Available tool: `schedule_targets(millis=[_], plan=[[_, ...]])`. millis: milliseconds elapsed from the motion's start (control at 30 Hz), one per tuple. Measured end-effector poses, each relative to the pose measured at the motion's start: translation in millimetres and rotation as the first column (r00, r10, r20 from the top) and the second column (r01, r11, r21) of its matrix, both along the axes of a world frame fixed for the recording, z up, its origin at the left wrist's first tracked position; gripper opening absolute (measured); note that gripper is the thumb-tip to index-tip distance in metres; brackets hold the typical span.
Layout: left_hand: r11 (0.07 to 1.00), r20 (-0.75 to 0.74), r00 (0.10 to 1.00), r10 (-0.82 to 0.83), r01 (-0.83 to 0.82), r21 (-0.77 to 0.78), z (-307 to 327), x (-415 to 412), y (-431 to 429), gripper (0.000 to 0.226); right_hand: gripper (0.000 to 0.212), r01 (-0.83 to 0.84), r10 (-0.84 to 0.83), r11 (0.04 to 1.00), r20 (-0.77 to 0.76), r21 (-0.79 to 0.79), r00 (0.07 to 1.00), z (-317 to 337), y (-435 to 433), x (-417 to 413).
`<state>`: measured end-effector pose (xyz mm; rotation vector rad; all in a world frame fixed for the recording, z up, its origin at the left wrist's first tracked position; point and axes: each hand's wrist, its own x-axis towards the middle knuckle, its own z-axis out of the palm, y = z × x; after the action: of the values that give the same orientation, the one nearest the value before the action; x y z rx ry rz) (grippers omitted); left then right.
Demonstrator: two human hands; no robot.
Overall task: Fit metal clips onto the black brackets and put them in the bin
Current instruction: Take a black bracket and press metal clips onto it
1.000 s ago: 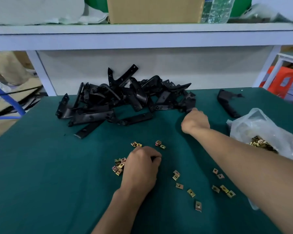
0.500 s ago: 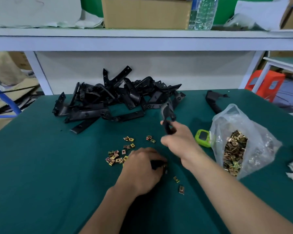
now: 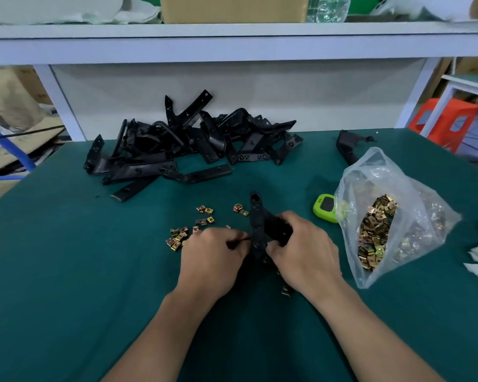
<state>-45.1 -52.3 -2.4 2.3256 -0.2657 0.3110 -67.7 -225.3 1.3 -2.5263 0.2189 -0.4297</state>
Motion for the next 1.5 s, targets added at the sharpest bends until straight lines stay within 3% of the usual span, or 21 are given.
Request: schedule_targets(millis=[100, 300, 500, 667, 1000, 1067, 1167, 1267, 1500], plan=[[0.998, -0.041, 0.999, 0.033, -0.035, -0.054, 4.8, -2.6, -3.3, 0.007, 0.025, 0.01, -0.01, 1.0, -0.016, -0.005, 1.0, -0.8, -3.3, 2.8], [0.883, -0.197, 0.98, 0.037, -0.125, -0.452, 14.3, -3.4, 1.4, 0.025, 0.023, 0.001, -0.001, 1.0, -0.021, -0.013, 1.0, -0.4, -3.8, 3.8], [0.904, -0.185, 0.981, 0.056, -0.128, -0.407, 8.5, 1.3, 18.5, 0.015, 0.027, -0.05, 0.049, 0.998, -0.023, -0.042, 0.999, -0.2, -0.4, 3.1], [0.775, -0.266, 0.961, -0.077, -0.11, -0.622, 8.6, 3.3, 20.5, 0.028, 0.033, -0.065, 0.063, 0.996, -0.036, -0.064, 0.997, -0.8, 1.1, 2.4], [0.651, -0.259, 0.942, -0.213, -0.061, -0.756, 14.6, 4.4, 16.0, 0.025, 0.036, -0.066, 0.065, 0.996, -0.013, -0.058, 0.998, 0.1, -0.4, 1.4], [0.652, -0.276, 0.934, -0.225, -0.066, -0.755, 14.5, 3.9, 14.2, 0.019, 0.037, -0.066, 0.066, 0.997, -0.008, -0.05, 0.998, -0.1, -0.8, 0.3], [0.688, -0.306, 0.925, -0.225, -0.072, -0.723, 13.3, 3.1, 13.6, 0.029, 0.036, -0.084, 0.084, 0.996, -0.007, -0.037, 0.996, 0.5, -1.6, -1.1], [0.731, -0.298, 0.905, -0.304, 0.021, -0.682, 13.0, -0.2, 15.3, 0.032, 0.039, -0.099, 0.099, 0.995, 0.0, -0.034, 0.995, 0.5, -0.9, -3.4], [0.659, -0.301, 0.901, -0.312, -0.023, -0.752, 12.2, 0.3, 12.8, 0.032, 0.049, -0.108, 0.109, 0.993, 0.01, -0.051, 0.994, 2.4, 2.6, -5.4]])
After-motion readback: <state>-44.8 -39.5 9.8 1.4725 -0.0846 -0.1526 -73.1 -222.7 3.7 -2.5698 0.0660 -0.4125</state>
